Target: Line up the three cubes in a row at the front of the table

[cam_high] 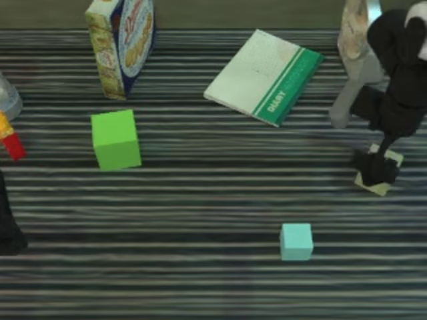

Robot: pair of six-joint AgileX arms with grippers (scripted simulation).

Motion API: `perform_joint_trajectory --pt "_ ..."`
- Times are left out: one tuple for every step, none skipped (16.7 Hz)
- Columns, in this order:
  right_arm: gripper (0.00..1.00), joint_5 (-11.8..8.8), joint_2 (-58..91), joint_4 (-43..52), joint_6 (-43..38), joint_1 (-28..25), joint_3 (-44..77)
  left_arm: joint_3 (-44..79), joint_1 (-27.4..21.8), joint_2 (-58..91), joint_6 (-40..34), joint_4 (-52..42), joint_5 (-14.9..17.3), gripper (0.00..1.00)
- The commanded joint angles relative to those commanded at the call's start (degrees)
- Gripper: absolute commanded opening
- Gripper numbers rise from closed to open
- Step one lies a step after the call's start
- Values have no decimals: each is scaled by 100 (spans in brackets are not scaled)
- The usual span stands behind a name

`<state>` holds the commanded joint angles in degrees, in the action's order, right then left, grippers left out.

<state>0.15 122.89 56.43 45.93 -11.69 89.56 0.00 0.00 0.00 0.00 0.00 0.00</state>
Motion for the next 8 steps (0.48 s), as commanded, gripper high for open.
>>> perform_joint_trajectory --pt "100 1 94 -264 -2 -1 -149 0 0 0 0 0 0 100" --pt "100 2 183 -494 -5 0 -285 0 0 0 0 0 0 100" --pt "100 3 259 -667 -5 -1 -395 0 0 0 0 0 0 100" --pt "100 3 315 -780 -4 -2 -473 0 0 0 0 0 0 100" --pt "100 3 342 -829 -4 -2 -509 0 0 0 0 0 0 100" --pt "100 3 344 -833 -4 -2 -512 0 0 0 0 0 0 100" --pt "100 3 344 -833 -4 -2 -512 0 0 0 0 0 0 100" --pt "100 3 344 -833 -4 -2 -512 0 0 0 0 0 0 100"
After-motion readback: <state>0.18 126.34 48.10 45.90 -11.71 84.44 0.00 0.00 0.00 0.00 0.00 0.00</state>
